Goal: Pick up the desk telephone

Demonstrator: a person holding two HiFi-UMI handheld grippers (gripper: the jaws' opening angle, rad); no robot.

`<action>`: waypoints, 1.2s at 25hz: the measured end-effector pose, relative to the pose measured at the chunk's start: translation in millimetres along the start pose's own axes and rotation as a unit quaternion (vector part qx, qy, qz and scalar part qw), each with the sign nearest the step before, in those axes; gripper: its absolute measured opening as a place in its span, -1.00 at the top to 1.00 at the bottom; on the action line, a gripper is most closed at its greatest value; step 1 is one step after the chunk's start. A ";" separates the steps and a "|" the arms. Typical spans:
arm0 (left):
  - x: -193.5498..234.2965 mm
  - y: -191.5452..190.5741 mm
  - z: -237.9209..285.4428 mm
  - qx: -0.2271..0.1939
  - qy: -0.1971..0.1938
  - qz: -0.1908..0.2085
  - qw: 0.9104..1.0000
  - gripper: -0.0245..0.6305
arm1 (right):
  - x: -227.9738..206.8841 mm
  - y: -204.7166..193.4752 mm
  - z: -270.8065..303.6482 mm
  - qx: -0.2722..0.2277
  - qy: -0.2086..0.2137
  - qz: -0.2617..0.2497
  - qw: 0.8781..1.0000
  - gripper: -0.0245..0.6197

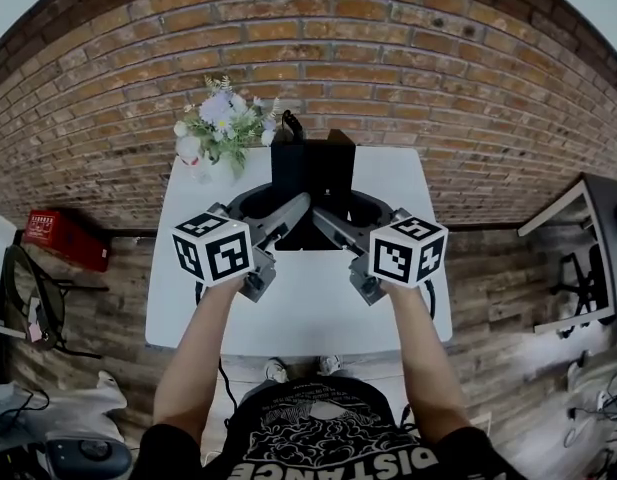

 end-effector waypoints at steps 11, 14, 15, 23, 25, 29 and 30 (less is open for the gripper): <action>-27.4 52.8 -8.0 -0.035 -0.012 0.070 0.997 0.34 | 25.6 52.6 -12.8 -0.063 0.005 -0.053 0.997 0.11; -32.8 60.1 -10.4 -0.039 -0.013 0.085 0.996 0.34 | 30.5 59.4 -15.6 -0.074 0.006 -0.061 0.995 0.11; -34.0 61.3 -10.9 -0.041 -0.013 0.087 0.995 0.34 | 31.5 60.7 -16.3 -0.076 0.007 -0.063 0.995 0.11; -37.6 62.9 -13.3 -0.045 -0.010 0.087 0.995 0.34 | 34.7 62.8 -18.4 -0.077 0.010 -0.069 0.995 0.11; -38.2 61.8 -13.5 -0.044 -0.011 0.087 0.995 0.34 | 34.9 61.5 -19.1 -0.077 0.010 -0.068 0.995 0.11; -38.3 59.4 -15.1 -0.046 -0.012 0.082 0.995 0.34 | 36.2 59.8 -19.8 -0.074 0.008 -0.071 0.995 0.11; -38.4 59.0 -15.6 -0.047 -0.013 0.081 0.996 0.34 | 36.7 59.4 -19.9 -0.074 0.008 -0.072 0.995 0.11</action>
Point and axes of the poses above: the fingertips, and each gripper's own axes: z forward along the fingers, x to its left, y out of its top, the point moved 4 cm from there along -z, backward along the fingers, and after that the axes turned 14 degrees about -y, right-handed, at the moved point
